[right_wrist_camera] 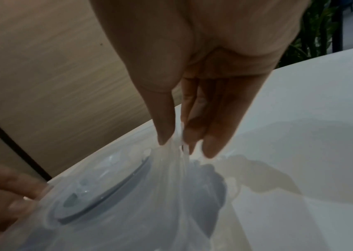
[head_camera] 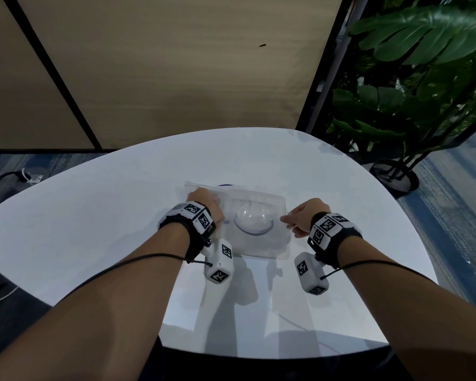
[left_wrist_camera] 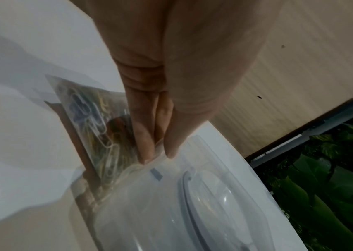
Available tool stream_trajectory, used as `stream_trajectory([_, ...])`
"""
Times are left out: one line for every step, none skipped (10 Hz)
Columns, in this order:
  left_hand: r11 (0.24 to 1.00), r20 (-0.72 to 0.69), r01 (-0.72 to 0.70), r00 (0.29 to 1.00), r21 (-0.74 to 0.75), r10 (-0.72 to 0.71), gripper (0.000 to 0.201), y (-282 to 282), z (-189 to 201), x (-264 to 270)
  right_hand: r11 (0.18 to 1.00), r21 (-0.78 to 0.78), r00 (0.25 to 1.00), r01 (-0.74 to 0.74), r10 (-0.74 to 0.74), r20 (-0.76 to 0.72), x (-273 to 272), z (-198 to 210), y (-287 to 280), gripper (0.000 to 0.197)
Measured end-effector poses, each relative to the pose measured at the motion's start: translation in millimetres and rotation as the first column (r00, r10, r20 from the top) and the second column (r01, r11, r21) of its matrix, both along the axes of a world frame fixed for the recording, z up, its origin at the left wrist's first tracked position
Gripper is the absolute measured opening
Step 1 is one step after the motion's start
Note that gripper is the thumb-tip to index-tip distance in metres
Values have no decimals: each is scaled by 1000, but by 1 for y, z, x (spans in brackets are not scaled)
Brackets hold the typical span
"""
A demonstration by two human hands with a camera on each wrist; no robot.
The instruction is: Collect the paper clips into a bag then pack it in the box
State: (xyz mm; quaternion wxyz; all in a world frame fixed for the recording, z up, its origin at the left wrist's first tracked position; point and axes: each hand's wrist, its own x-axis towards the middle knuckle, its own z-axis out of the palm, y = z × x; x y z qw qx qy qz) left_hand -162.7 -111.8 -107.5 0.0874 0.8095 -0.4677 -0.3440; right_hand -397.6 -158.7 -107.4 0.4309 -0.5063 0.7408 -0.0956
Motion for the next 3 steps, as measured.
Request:
stream_trajectory([1000,71,20,997,-20,-18,32,-3,3,-7,1000,6,1000,-13,13,6,0,-1,-3,22])
stream_trajectory([1000,109,4,994,-22,-1,33,-4,3,-14,999,-12,999,-52,52,-16,0,-3,-9,21])
stream_trajectory([998,108,-15,994,-64,22,23,-5,-3,-16,996,-63,994,-56,50,-94,1,-4,-15,22])
